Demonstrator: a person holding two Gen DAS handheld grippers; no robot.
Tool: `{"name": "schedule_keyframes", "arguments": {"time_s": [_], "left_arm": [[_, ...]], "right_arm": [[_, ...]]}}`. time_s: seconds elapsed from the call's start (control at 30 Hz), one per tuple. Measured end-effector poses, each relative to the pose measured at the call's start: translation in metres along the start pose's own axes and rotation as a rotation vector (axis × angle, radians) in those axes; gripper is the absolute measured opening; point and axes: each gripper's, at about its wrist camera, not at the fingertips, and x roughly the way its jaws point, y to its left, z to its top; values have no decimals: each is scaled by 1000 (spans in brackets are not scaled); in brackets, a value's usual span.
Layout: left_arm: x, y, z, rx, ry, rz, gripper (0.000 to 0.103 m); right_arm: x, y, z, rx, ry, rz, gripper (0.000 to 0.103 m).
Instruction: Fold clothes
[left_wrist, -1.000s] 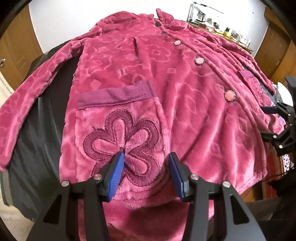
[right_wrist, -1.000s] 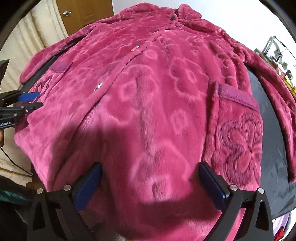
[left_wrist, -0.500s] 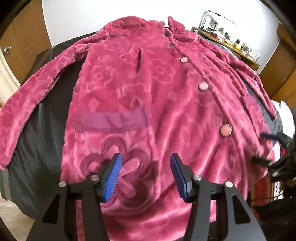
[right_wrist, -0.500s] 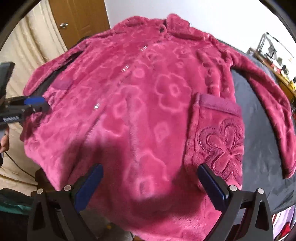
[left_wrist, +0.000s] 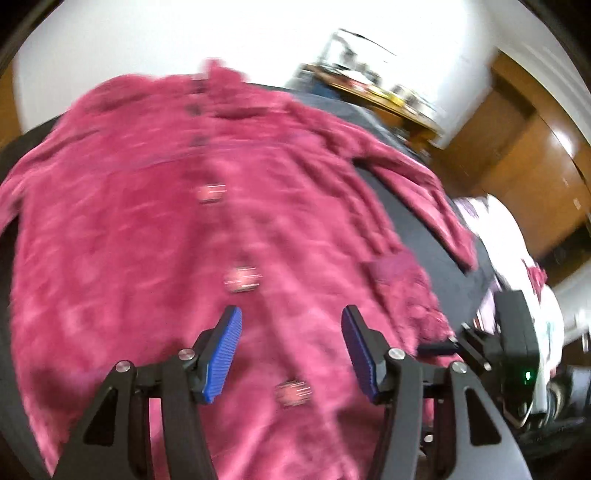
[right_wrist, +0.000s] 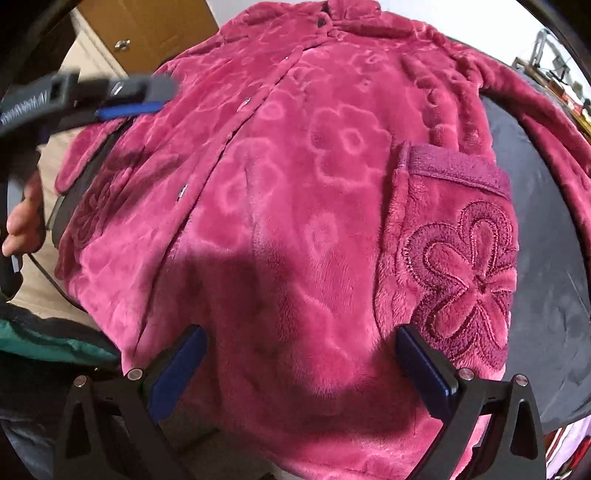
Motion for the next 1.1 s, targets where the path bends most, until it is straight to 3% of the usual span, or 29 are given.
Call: {"name": "schedule_keyframes", "arguments": {"time_s": [0.13,0.3,0.4,0.6,0.67,0.8,0.97,1.1], "left_arm": [[18,-20,-5,19,46,-3,63],[40,-41,-12,30,97,1,63],[44,-38,-21,-42,76,81,63],[48,-42,-36,-177,58,294,64],[47,-47,-37,-235,64,359,64],[37,-71,-32,-310,27,415,64],[30,-115,-13,-269,-10,431,67],[34,-144,-6,-239,-18,410,72]], "right_arm": [[-20,-30,4,100,-23,98,103],[-64,-104,19,201,-124,84,103],[-85,-168,28,254,-170,46,103],[-134,-308,9,308,-199,-92,103],[-137,-338,3,330,-203,-104,103],[-141,-397,-10,374,-210,-124,103],[-125,-408,-9,335,-194,-61,101],[-109,-396,-8,286,-163,-16,88]]}}
